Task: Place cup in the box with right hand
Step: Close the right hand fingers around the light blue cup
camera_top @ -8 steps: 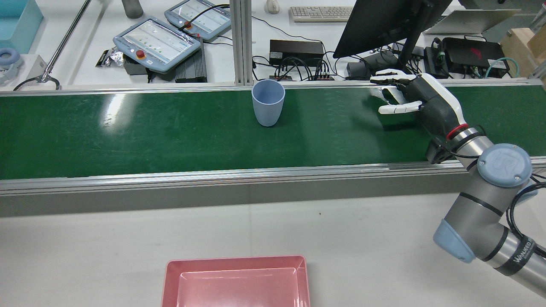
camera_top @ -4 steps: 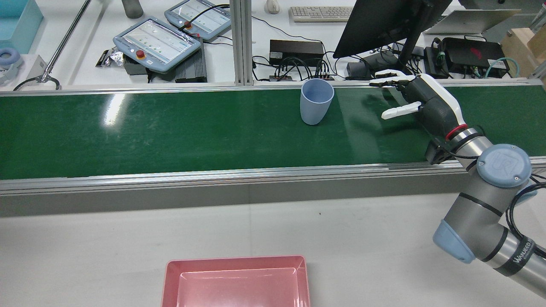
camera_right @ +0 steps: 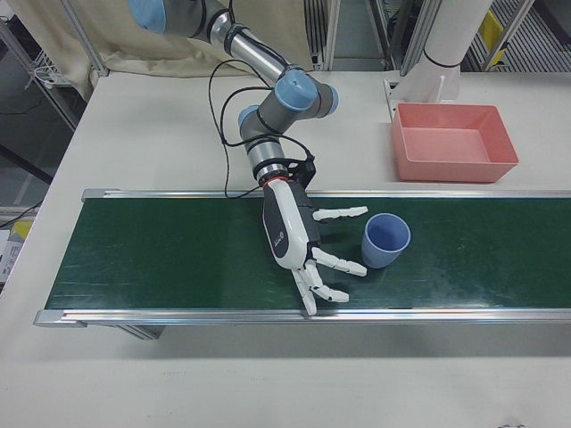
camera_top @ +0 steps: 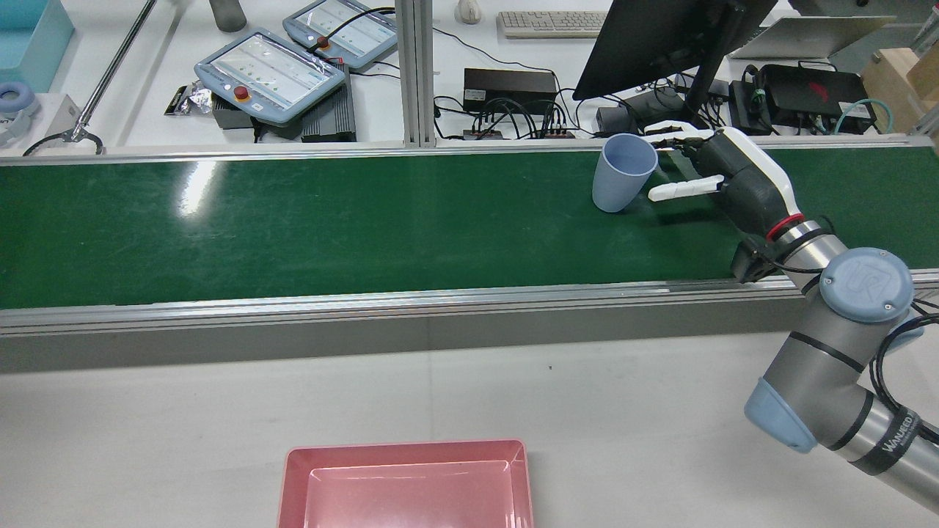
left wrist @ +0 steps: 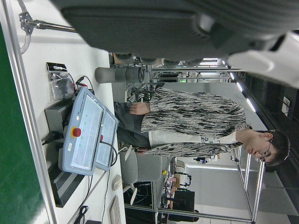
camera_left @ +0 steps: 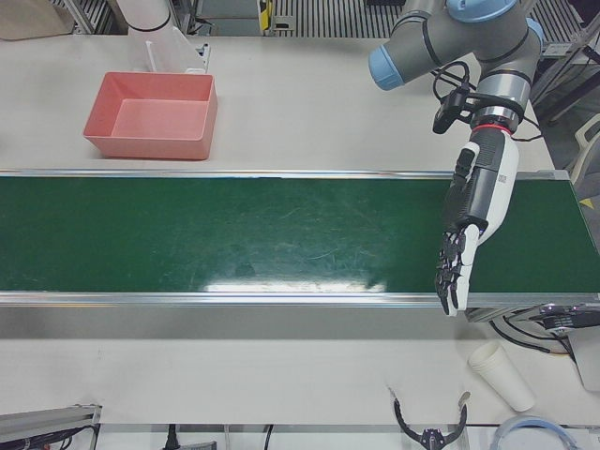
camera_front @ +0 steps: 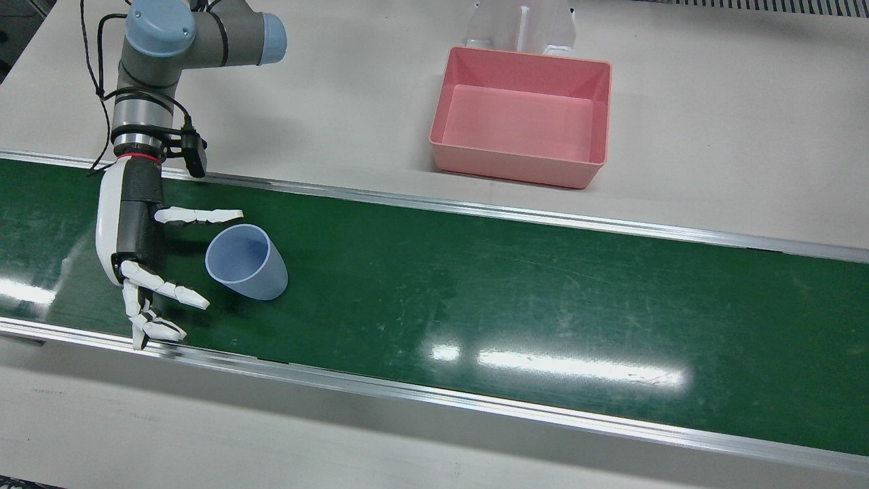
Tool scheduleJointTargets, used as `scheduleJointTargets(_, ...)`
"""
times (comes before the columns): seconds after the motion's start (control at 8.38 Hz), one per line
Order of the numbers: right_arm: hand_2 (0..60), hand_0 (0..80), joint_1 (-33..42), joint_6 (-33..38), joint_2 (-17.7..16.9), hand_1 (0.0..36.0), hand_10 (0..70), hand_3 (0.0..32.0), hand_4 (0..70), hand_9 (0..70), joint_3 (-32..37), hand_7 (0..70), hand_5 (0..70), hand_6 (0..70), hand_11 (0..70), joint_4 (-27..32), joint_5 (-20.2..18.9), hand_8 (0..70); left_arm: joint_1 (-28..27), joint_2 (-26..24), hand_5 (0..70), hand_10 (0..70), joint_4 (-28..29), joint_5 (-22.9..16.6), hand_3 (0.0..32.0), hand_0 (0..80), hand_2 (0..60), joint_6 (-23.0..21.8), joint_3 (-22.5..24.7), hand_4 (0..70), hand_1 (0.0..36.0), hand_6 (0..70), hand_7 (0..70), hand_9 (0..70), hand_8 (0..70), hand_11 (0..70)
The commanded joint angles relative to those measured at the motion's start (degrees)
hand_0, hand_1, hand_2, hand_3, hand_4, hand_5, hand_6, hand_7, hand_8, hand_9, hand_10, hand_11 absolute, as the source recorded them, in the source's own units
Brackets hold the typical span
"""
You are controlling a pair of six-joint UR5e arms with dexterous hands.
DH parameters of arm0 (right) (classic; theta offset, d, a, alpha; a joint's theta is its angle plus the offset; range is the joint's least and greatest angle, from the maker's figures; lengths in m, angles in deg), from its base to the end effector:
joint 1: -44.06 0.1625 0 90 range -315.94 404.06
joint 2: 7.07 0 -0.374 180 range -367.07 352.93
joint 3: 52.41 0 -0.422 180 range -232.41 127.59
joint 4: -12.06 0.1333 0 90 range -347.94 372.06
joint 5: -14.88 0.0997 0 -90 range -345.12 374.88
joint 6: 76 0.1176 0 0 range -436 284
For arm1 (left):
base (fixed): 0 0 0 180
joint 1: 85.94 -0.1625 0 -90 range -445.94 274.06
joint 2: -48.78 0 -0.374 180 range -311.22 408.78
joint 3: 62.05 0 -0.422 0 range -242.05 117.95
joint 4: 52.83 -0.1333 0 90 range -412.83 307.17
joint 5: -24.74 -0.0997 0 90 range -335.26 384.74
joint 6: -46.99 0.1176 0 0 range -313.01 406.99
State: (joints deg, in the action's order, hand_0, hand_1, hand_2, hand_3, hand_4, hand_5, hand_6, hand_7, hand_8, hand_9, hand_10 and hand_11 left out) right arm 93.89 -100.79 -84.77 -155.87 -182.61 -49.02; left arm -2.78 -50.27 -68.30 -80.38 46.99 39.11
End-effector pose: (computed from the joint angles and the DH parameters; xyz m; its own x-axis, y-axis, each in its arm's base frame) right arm -0.2344 -0.5645 0.4220 -0.9278 0.1648 0.3346 -0.2918 0.2380 -0.9264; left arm -0.0333 -0.5843 0.4760 -0.9276 -0.3731 -0.0216 -0.0098 0.0820 -0.9966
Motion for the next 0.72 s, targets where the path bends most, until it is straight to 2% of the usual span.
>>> scheduleJointTargets(0.0, 12.6, 55.5, 0.2, 0.1, 0.4, 19.7, 3.9, 0.0, 26.1, 28.9, 0.0, 38.4, 7.7, 10.0, 7.4, -0.1, 0.2, 17.9, 0.0, 0.0, 0.0, 0.0, 0.0, 0.0, 0.0, 0.0, 0.0, 0.0, 0.0, 0.0, 0.0, 0.0, 0.0, 0.0, 0.0, 0.0)
scheduleJointTargets(0.12, 20.3, 59.4, 0.7, 0.0, 0.5, 24.0, 6.1, 0.0, 29.8, 36.7, 0.0, 49.5, 9.4, 12.8, 10.9, -0.3, 0.7, 22.5, 0.0, 0.0, 0.0, 0.0, 0.0, 0.0, 0.0, 0.0, 0.0, 0.0, 0.0, 0.0, 0.0, 0.0, 0.0, 0.0, 0.0, 0.0)
scheduleJointTargets(0.24, 60.0, 57.9, 1.0, -0.2, 0.2, 36.0, 19.0, 0.0, 49.2, 59.9, -0.4, 70.0, 14.6, 27.4, 30.3, -0.5, 3.2, 38.1, 0.1, 0.0, 0.0, 0.0, -0.1, 0.0, 0.0, 0.0, 0.0, 0.0, 0.0, 0.0, 0.0, 0.0, 0.0, 0.0, 0.0, 0.0)
scheduleJointTargets(0.36, 60.0, 73.9, 1.3, -0.7, 0.0, 36.0, 45.0, 0.0, 70.0, 70.0, -0.6, 70.0, 18.0, 42.1, 64.7, -0.7, 3.8, 61.3, 0.1, 0.0, 0.0, 0.0, 0.0, 0.0, 0.0, 0.0, 0.0, 0.0, 0.0, 0.0, 0.0, 0.0, 0.0, 0.0, 0.0, 0.0)
scheduleJointTargets(0.48, 60.0, 71.6, 1.8, -1.1, -0.3, 36.0, 55.4, 0.0, 70.0, 70.0, -1.4, 70.0, 19.2, 44.9, 70.0, -0.7, 3.9, 70.0, 0.1, 0.0, 0.0, 0.0, 0.0, 0.0, 0.0, 0.0, 0.0, 0.0, 0.0, 0.0, 0.0, 0.0, 0.0, 0.0, 0.0, 0.0)
scheduleJointTargets(0.6, 60.0, 66.8, 2.3, -1.4, -0.5, 36.0, 55.9, 0.0, 70.0, 70.0, -3.4, 70.0, 18.9, 44.8, 70.0, -0.7, 3.9, 70.0, 0.0, 0.0, 0.0, 0.0, -0.1, 0.0, 0.0, 0.0, 0.0, 0.0, 0.0, 0.0, 0.0, 0.0, 0.0, 0.0, 0.0, 0.0)
